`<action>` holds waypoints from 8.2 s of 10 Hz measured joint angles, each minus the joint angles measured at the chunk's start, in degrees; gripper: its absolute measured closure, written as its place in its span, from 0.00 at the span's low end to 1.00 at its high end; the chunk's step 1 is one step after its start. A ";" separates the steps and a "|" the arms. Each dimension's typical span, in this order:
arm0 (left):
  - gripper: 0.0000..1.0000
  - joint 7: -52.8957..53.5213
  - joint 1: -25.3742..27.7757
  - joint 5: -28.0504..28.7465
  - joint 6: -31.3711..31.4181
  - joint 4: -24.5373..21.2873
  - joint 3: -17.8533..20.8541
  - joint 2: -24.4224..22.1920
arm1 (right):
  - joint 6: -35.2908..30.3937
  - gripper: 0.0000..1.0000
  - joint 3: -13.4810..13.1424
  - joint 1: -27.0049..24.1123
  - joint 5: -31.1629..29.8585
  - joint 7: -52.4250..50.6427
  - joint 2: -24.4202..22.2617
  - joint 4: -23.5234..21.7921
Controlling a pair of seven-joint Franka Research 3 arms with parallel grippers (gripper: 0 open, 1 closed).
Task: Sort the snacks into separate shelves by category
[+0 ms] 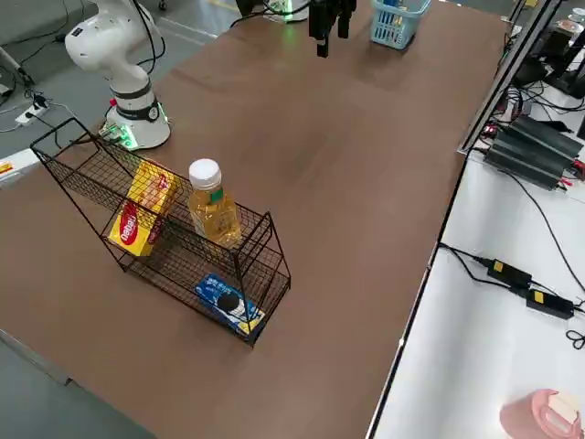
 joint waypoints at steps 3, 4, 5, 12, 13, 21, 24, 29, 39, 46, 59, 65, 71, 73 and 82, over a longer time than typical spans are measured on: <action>0.01 3.52 2.67 0.00 7.68 -7.08 0.05 -0.72 | 0.90 0.01 0.00 0.01 0.00 0.16 0.31 -0.01; 0.01 4.46 3.50 0.00 8.68 -7.67 0.08 -0.73 | 1.00 0.01 -0.02 0.01 0.00 0.20 0.37 -0.01; 0.03 4.62 3.60 0.00 9.24 -8.02 0.05 -0.73 | 0.89 0.01 -0.02 0.01 0.00 0.21 0.49 -0.11; 0.34 4.81 3.58 0.00 13.79 -11.88 -0.17 0.46 | -0.78 0.01 0.06 0.22 0.00 0.12 1.07 -1.89; 0.40 4.83 3.58 0.00 13.66 -11.46 -0.17 0.41 | -0.78 0.01 0.09 0.42 0.00 0.12 1.07 -1.89; 0.42 -13.81 1.44 -3.94 -21.33 20.71 -4.43 -0.75 | -1.68 0.01 0.07 0.54 -0.01 -1.21 1.07 -2.08; 0.42 -42.81 -1.65 -4.31 -21.49 25.90 -18.92 3.95 | -1.80 0.01 0.08 0.58 -0.01 -1.26 1.09 -2.20; 0.42 -82.21 -14.72 -0.68 -20.08 40.34 -27.19 23.80 | -3.81 0.01 -0.01 0.52 0.00 -1.30 1.21 -3.01; 0.42 -125.05 -55.82 8.07 -6.56 52.16 -9.18 41.97 | -0.67 0.01 -0.16 0.54 0.00 -7.09 1.24 -5.85; 0.42 -136.38 -59.93 8.07 1.13 53.31 -8.34 47.17 | 0.32 0.01 0.10 2.31 0.02 -7.09 2.22 -6.68; 0.00 -128.98 -59.20 7.72 -12.16 55.72 -3.21 35.15 | 6.41 0.01 0.35 11.95 2.51 20.53 3.79 -11.91; 0.00 -110.99 -41.00 6.26 -17.93 35.50 -3.18 18.30 | 9.80 0.01 0.53 25.40 2.51 30.28 4.44 -14.21; 0.06 -102.98 -12.37 2.67 -6.27 11.78 -2.82 2.18 | 17.93 0.01 0.50 31.37 2.50 36.83 5.52 -19.14; 0.08 -94.35 -2.93 2.62 -6.08 10.71 -2.65 2.17 | 21.81 0.01 0.53 34.94 2.50 39.52 5.96 -23.20; 0.09 -84.55 5.30 2.57 12.36 -6.56 -2.83 0.04 | 32.20 0.01 0.50 41.93 2.50 43.08 7.17 -32.05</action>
